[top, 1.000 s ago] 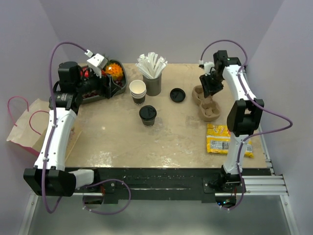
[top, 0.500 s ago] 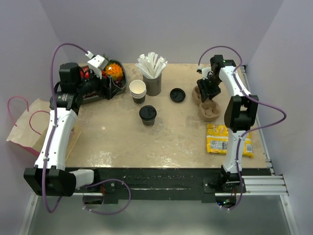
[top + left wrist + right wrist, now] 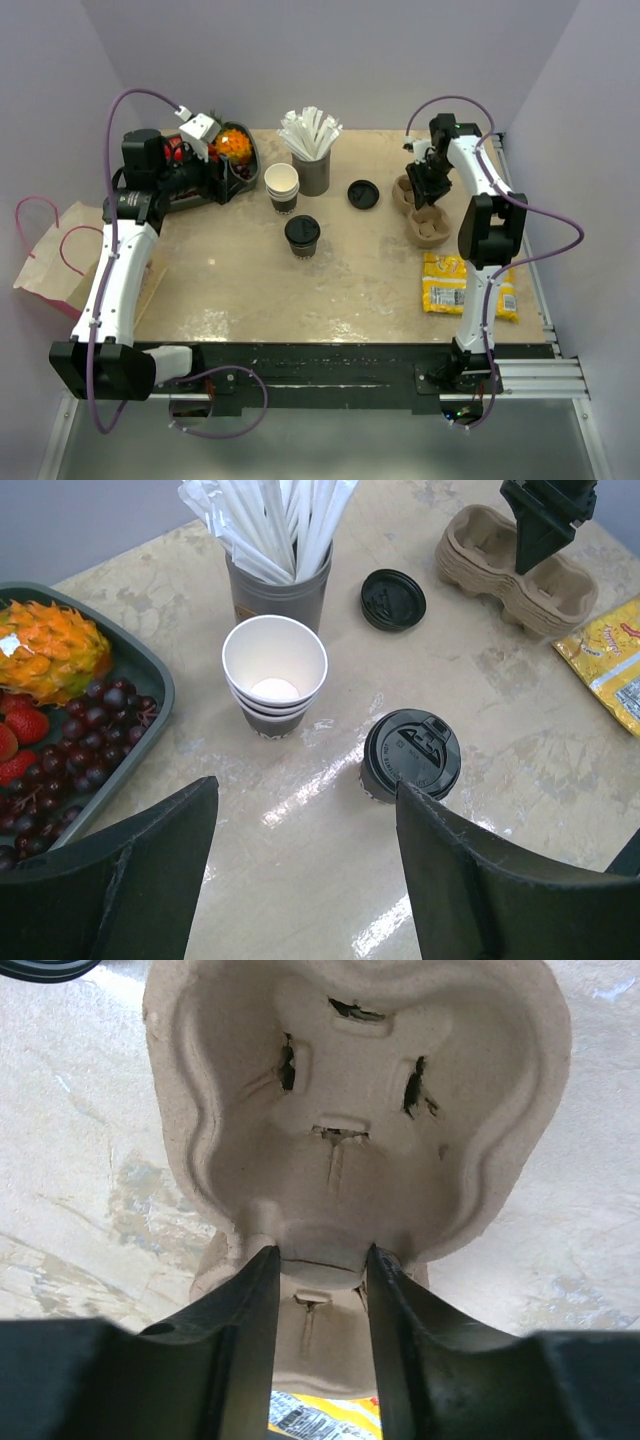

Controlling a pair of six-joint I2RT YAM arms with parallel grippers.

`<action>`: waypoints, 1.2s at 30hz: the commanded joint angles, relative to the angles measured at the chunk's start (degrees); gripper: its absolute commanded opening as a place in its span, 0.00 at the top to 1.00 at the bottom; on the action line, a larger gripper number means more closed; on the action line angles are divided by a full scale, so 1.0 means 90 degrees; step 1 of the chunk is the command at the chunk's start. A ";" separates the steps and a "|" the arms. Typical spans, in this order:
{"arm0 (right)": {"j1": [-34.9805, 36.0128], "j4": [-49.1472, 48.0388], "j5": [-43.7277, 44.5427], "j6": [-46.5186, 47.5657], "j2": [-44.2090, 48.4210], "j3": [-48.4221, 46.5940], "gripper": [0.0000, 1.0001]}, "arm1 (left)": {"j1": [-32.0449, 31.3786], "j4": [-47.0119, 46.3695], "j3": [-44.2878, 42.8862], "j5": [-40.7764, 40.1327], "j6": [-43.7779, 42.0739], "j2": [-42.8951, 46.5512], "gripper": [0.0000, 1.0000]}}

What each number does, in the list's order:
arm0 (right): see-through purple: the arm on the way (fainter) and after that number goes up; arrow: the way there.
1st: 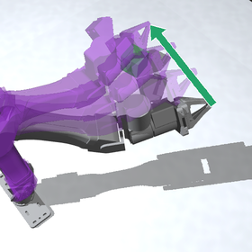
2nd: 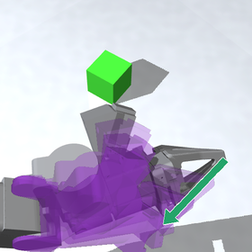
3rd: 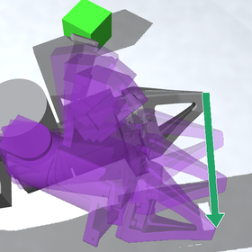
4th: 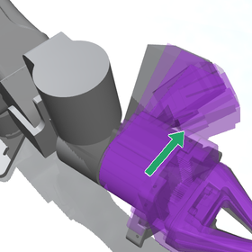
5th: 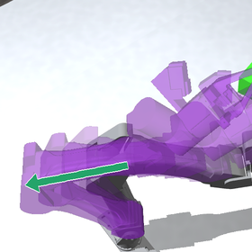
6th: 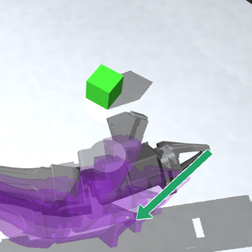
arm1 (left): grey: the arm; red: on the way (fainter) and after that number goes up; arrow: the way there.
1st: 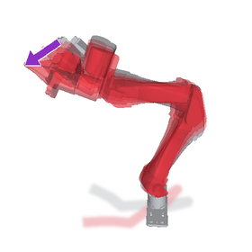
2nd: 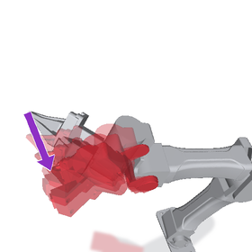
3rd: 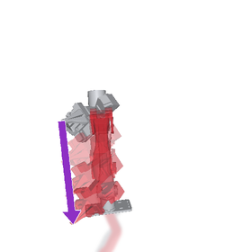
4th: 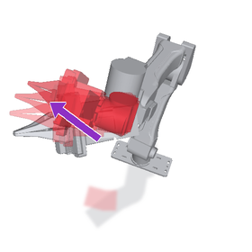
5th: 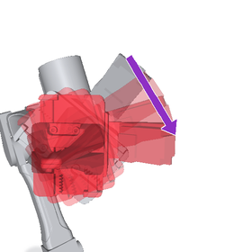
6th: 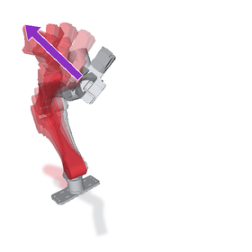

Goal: Pack the takeout coffee

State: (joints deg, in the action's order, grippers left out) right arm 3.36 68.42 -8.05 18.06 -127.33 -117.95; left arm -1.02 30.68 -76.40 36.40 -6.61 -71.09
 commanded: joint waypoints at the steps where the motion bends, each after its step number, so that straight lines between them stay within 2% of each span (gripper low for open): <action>1: 0.0008 0.0034 0.0036 -0.0035 0.0144 -0.0049 0.68 | 0.0054 -0.0215 0.0042 0.0067 0.0051 -0.0002 0.24; 2: 0.0008 0.0044 0.0045 -0.0044 0.0153 -0.0049 0.76 | 0.0054 -0.0225 0.0051 0.0076 0.0051 0.0008 0.24; 4: 0.0008 0.0054 0.0036 -0.0044 0.0212 -0.0068 0.83 | 0.0054 -0.0225 0.0051 0.0076 0.0051 0.0018 0.24; 5: 0.0008 0.0063 0.0055 -0.0044 0.0241 -0.0097 0.90 | 0.0054 -0.0225 0.0051 0.0076 0.0061 0.0028 0.24; 9: 0.0018 0.0190 0.0220 0.0169 0.0446 -0.0506 1.00 | 0.0054 -0.0225 0.0090 0.0067 0.0041 0.0038 0.24; 11: 0.0125 0.0142 0.0367 0.0404 0.0679 -0.0440 1.00 | 0.0054 -0.0234 0.0120 0.0076 0.0061 0.0047 0.24; 14: 0.0086 0.0841 -0.0373 0.1066 0.0564 -0.0576 1.00 | 0.0054 -0.0283 0.0139 0.0135 0.0129 -0.0011 0.24; 16: 0.0115 0.0699 0.0026 0.1030 0.0680 -0.0362 1.00 | 0.0054 -0.0303 0.0120 0.0183 0.0149 -0.0070 0.24; 19: -0.0021 0.0844 -0.0511 0.0952 0.0671 -0.0731 1.00 | 0.0054 -0.0323 0.0110 0.0184 0.0178 -0.0109 0.24; 21: 0.0066 0.0495 0.0150 0.0942 0.0855 -0.0510 1.00 | 0.0054 -0.0323 0.0110 0.0203 0.0188 -0.0109 0.24; 23: -0.0030 0.0589 -0.0206 0.0759 0.0876 -0.0565 1.00 | 0.0054 -0.0323 0.0110 0.0213 0.0198 -0.0119 0.24; 24: -0.0166 0.0678 -0.0460 0.0553 0.0673 -0.1040 1.00 | 0.0054 -0.0313 0.0110 0.0213 0.0198 -0.0128 0.24; 25: -0.0206 0.0611 0.0224 0.0348 0.0661 -0.1103 1.00 | 0.0054 -0.0322 0.0100 0.0223 0.0207 -0.0138 0.24; 26: -0.0158 0.0320 0.0443 0.0491 0.0729 -0.0978 1.00 | 0.0054 -0.0332 0.0100 0.0223 0.0227 -0.0148 0.24; 27: -0.0148 0.0404 0.0272 0.0560 0.0652 -0.0899 1.00 | 0.0054 -0.0342 0.0100 0.0232 0.0236 -0.0158 0.24; 28: -0.0322 0.0744 -0.1171 0.0600 0.0516 -0.1130 1.00 | 0.0054 -0.0371 0.0110 0.0242 0.0246 -0.0167 0.24; 29: -0.0353 0.1279 -0.1378 0.0620 0.0399 -0.1326 1.00 | 0.0054 -0.0371 0.0100 0.0252 0.0275 -0.0177 0.24; 31: 0.0073 0.0547 0.0319 0.0755 0.0979 -0.0532 1.00 | 0.0054 -0.0362 0.0061 0.0281 0.0285 -0.0207 0.24; 32: 0.0067 -0.0328 0.0908 0.0988 0.1177 0.0198 1.00 | 0.0054 -0.0371 0.0052 0.0281 0.0295 -0.0216 0.24; 33: -0.0040 -0.0037 0.0044 0.1107 0.1208 -0.0056 1.00 | 0.0054 -0.0371 0.0061 0.0281 0.0305 -0.0216 0.24; 34: -0.0215 0.0652 -0.1289 0.1311 0.0850 -0.0580 1.00 | 0.0054 -0.0371 0.0052 0.0272 0.0305 -0.0226 0.24; 35: -0.0139 0.1210 -0.1003 0.1236 0.0731 -0.1108 1.00 | 0.0054 -0.0362 0.0042 0.0272 0.0315 -0.0236 0.24; 36: -0.0003 0.0877 -0.0023 0.1071 0.0749 -0.0881 1.00 | 0.0054 -0.0362 0.0042 0.0272 0.0315 -0.0246 0.24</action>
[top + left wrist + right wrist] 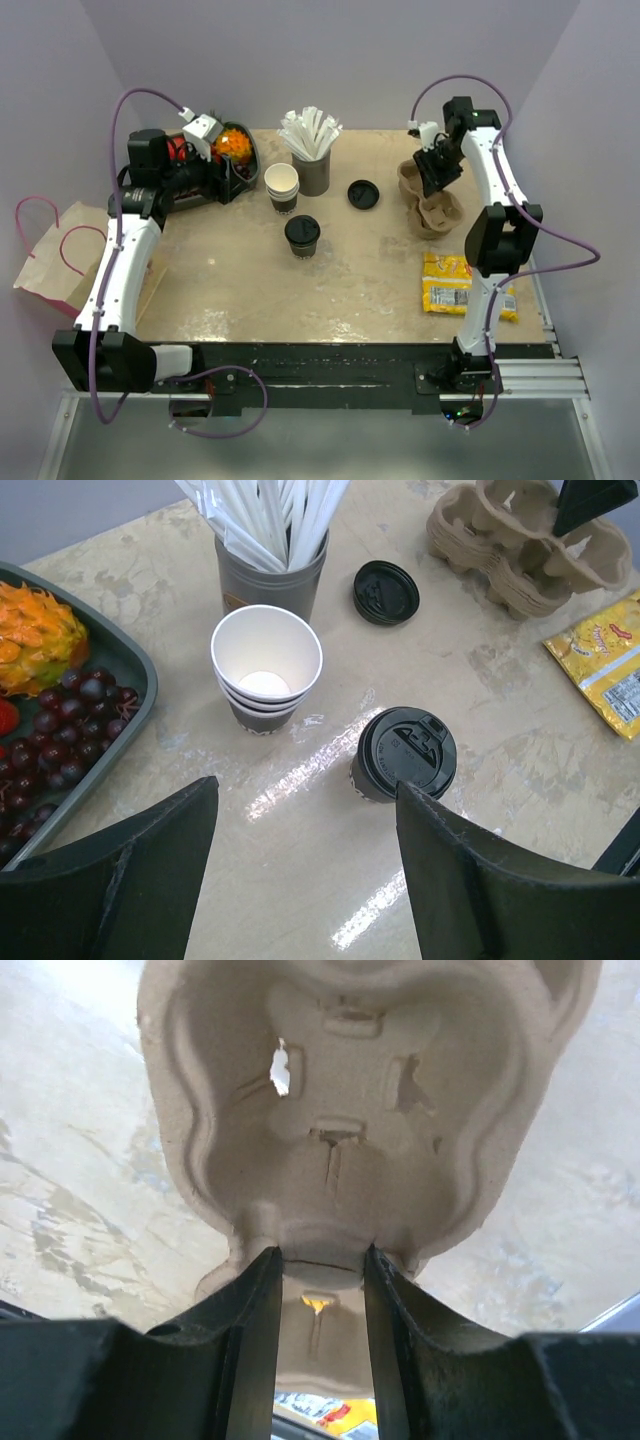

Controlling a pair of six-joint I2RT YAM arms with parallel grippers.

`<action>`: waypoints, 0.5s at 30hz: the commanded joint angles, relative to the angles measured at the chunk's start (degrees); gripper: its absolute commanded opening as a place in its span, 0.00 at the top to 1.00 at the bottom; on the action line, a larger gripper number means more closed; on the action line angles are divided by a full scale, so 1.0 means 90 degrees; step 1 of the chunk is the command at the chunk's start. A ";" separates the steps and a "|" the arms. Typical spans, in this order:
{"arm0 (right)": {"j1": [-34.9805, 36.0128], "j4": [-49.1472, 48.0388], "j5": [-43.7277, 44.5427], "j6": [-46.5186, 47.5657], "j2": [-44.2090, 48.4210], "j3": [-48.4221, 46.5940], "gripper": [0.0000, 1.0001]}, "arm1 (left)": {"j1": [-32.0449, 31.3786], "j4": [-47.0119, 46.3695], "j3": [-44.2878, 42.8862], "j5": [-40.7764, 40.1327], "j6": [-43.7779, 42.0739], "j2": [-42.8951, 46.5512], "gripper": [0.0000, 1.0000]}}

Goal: Pack the takeout coffee

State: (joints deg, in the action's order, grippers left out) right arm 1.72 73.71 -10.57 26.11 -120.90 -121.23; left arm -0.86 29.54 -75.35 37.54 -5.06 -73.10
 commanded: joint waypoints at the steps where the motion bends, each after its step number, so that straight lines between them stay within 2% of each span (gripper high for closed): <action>1: 0.0229 -0.0216 0.0836 0.0079 0.0257 -0.0147 1.00 | 0.0037 -0.0284 -0.0056 0.0165 0.0162 -0.0013 0.24; 2: 0.0152 -0.0831 0.0774 0.0145 0.0356 0.0282 1.00 | 0.0037 -0.0323 -0.0017 0.0175 0.0191 -0.0012 0.24; 3: 0.0064 -0.0866 0.0638 0.0156 0.0377 0.0296 1.00 | 0.0037 -0.0352 -0.0007 0.0175 0.0210 -0.0012 0.24; 6: 0.0044 -0.0467 0.0346 0.0107 0.0231 0.0023 1.00 | 0.0037 -0.0294 -0.0055 0.0175 0.0201 0.0007 0.24; 11: 0.0044 -0.0446 0.0003 -0.0342 0.0396 -0.0230 1.00 | 0.0037 -0.0167 -0.0278 0.0077 -0.0052 0.0163 0.25; 14: 0.0044 -0.0397 -0.0027 -0.0488 0.0552 -0.0397 1.00 | 0.0037 0.0252 -0.1047 -0.0711 -0.0540 0.0222 0.25; 15: 0.0034 -0.0455 0.0002 -0.0518 0.0736 -0.0359 1.00 | 0.0047 0.0553 -0.1274 -0.1381 -0.0754 0.0241 0.25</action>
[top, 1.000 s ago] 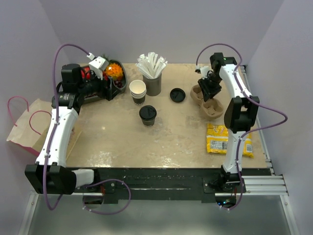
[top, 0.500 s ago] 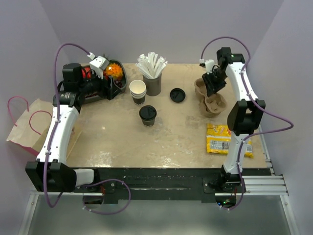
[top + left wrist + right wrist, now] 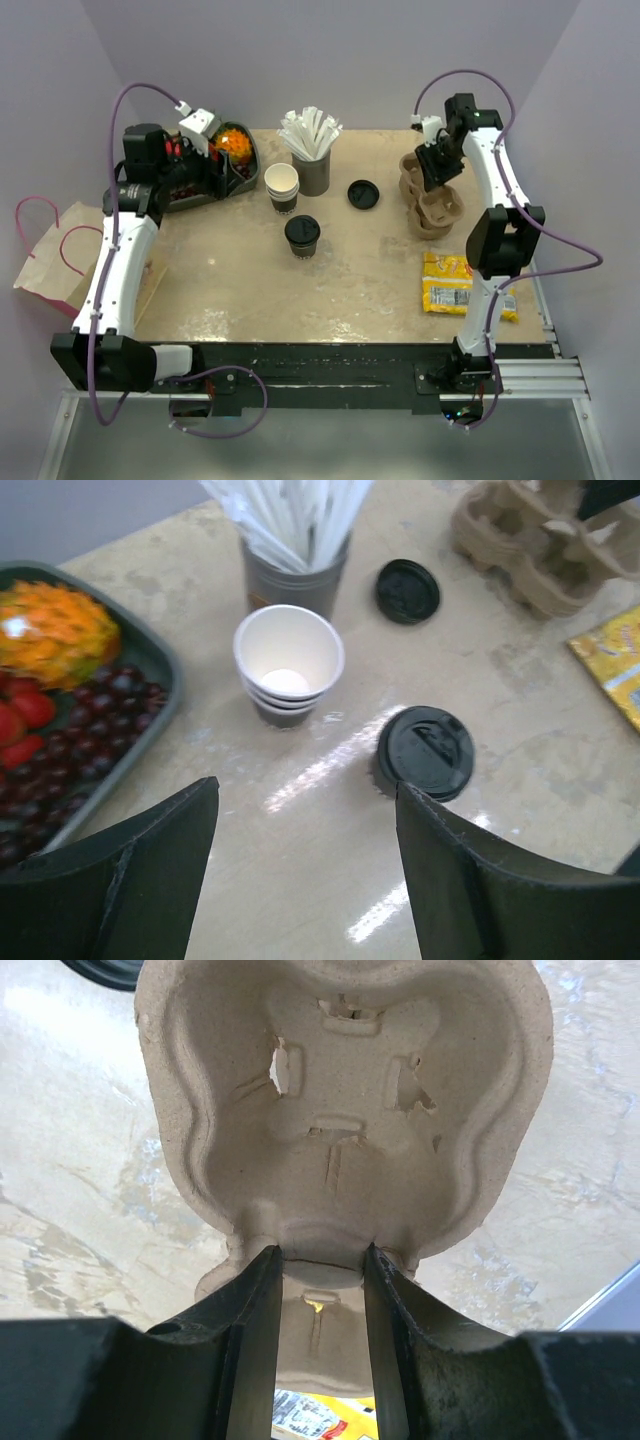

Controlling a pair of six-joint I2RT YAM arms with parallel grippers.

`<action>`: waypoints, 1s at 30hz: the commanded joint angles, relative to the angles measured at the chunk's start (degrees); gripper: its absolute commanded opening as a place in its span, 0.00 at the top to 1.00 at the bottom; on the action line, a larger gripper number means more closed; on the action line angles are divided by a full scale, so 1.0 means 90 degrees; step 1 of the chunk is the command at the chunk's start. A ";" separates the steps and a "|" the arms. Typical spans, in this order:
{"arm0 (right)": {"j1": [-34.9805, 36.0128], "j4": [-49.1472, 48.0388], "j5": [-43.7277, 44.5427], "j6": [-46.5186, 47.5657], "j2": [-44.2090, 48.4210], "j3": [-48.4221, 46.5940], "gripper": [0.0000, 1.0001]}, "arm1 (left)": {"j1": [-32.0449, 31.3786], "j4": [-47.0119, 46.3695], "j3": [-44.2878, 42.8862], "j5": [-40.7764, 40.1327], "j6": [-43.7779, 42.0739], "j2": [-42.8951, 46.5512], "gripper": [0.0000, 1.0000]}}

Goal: Pack the takeout coffee

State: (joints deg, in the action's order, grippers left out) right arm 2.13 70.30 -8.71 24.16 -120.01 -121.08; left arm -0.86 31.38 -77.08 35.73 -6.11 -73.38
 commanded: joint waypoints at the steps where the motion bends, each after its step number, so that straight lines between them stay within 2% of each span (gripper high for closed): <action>1: -0.0003 -0.0203 -0.0223 -0.0360 0.0755 -0.0259 1.00 | 0.0047 0.0535 -0.1297 -0.1592 -0.1162 0.0302 0.25; 2: -0.0002 -0.0272 -0.0224 -0.0409 0.0852 -0.0219 1.00 | 0.0047 0.0760 -0.1773 -0.2012 -0.1467 0.0302 0.25; 3: -0.0002 -0.0321 -0.0253 -0.0438 0.0998 -0.0190 1.00 | 0.0057 0.1226 -0.2000 -0.3051 -0.1779 0.0302 0.25; 5: -0.0002 -0.0438 -0.0311 -0.0565 0.1078 -0.0141 1.00 | 0.0067 0.1716 -0.2691 -0.4120 -0.2522 0.0264 0.25; 6: -0.0002 -0.0467 -0.0350 -0.0614 0.1088 -0.0141 1.00 | 0.0067 0.2183 -0.2869 -0.4928 -0.2795 0.0263 0.25; 7: -0.0002 -0.0516 -0.0389 -0.0701 0.1059 -0.0141 1.00 | 0.0096 0.2342 -0.3016 -0.5294 -0.3233 0.0312 0.25; 8: -0.0002 -0.0526 -0.0486 -0.0760 0.1010 -0.0170 1.00 | 0.0096 0.2450 -0.3230 -0.5636 -0.3363 0.0351 0.25; 12: 0.0133 -0.0526 -0.0770 -0.0946 0.0815 -0.0278 1.00 | 0.0260 0.2869 -0.3681 -0.7986 -0.3608 0.0244 0.24; 13: 0.0192 -0.0546 -0.0790 -0.0937 0.0795 -0.0278 1.00 | 0.0330 0.2929 -0.3769 -0.8196 -0.3676 0.0137 0.24; 18: 0.0592 -0.0487 -0.1005 -0.0917 0.0717 -0.0239 1.00 | 0.0730 0.2910 -0.3673 -0.8657 -0.4125 0.0068 0.26; 20: 0.0671 -0.0487 -0.1044 -0.0908 0.0688 -0.0199 1.00 | 0.1207 0.3017 -0.3662 -0.8414 -0.4428 -0.0097 0.26; 24: 0.0759 -0.0497 -0.1093 -0.0907 0.0678 -0.0161 1.00 | 0.2319 0.4079 -0.3906 -0.7624 -0.4429 -0.0800 0.28; 27: 0.0750 -0.0497 -0.1151 -0.0888 0.0746 -0.0044 1.00 | 0.2789 0.4306 -0.4179 -0.7330 -0.4283 -0.1318 0.32; 30: 0.0750 -0.0497 -0.1239 -0.0859 0.0834 0.0122 1.00 | 0.2859 0.4433 -0.4190 -0.7231 -0.4282 -0.1601 0.35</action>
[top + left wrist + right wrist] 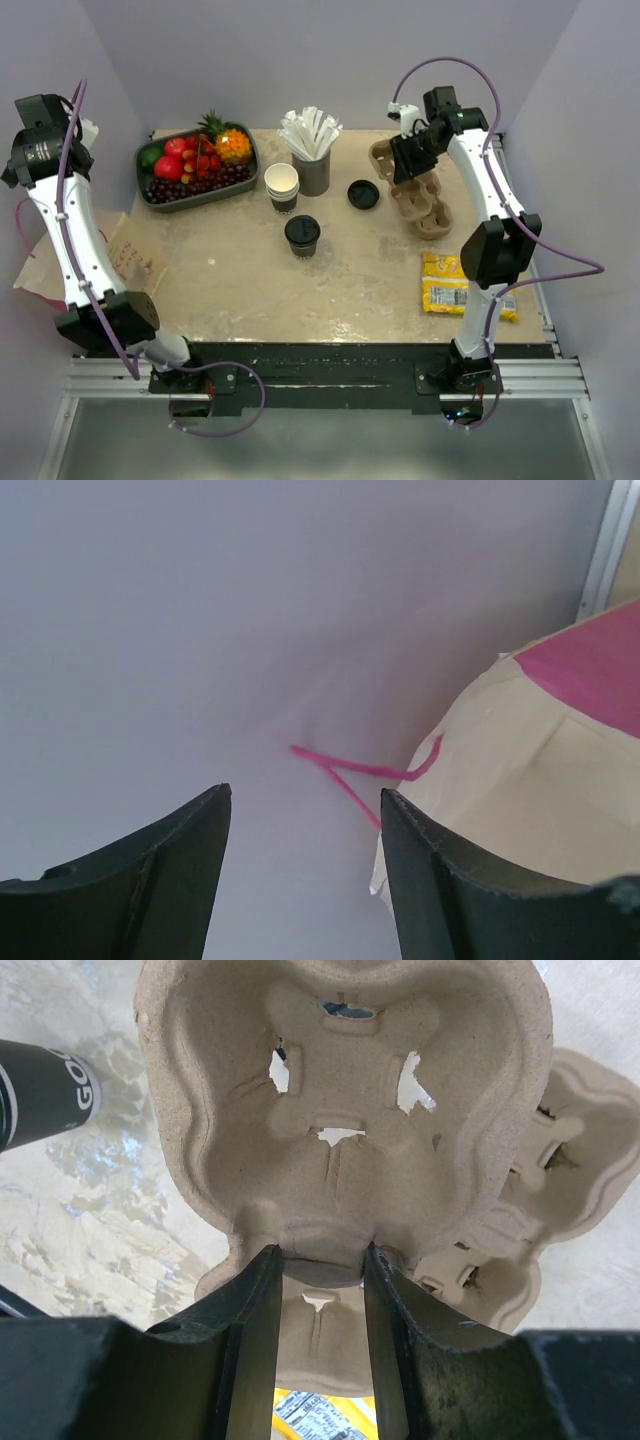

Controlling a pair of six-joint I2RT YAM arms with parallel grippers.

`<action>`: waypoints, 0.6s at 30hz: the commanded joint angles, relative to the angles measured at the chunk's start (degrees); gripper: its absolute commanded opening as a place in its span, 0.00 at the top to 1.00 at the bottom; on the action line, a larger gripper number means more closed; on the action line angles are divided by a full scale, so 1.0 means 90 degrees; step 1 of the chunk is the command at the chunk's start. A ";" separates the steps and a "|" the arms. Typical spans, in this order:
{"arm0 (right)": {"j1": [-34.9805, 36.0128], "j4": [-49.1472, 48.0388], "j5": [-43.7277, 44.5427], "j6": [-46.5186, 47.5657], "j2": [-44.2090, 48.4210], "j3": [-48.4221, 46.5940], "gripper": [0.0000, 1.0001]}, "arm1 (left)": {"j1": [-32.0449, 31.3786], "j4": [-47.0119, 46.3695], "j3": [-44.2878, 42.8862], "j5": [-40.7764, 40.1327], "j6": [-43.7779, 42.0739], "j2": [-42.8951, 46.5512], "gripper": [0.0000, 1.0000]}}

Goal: Pack the takeout coffee

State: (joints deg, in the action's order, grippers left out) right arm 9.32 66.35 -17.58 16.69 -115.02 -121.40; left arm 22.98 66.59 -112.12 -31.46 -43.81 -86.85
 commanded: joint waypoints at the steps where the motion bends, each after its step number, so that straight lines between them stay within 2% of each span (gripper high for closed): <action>1: -0.0049 -0.0057 -0.0273 -0.0018 0.0309 0.0217 1.00 | 0.0210 0.0579 -0.0364 0.0273 -0.0035 -0.0241 0.35; 4: -0.0040 -0.0067 -0.0302 0.0001 0.0329 0.0296 1.00 | 0.0220 0.0979 -0.0492 0.0468 0.0209 -0.0486 0.35; 12: -0.0040 -0.0096 -0.0351 -0.0008 0.0251 0.0247 1.00 | 0.0288 0.0980 0.1117 0.0390 0.0405 0.0011 0.36; 18: 0.0058 -0.0106 -0.0351 -0.0028 0.0144 0.0208 1.00 | 0.0435 0.0932 0.1412 0.0429 0.0718 -0.0057 0.35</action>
State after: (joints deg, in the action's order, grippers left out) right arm 9.15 66.32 -19.11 16.69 -115.02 -118.58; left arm 25.85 74.94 -99.92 -27.40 -40.45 -88.14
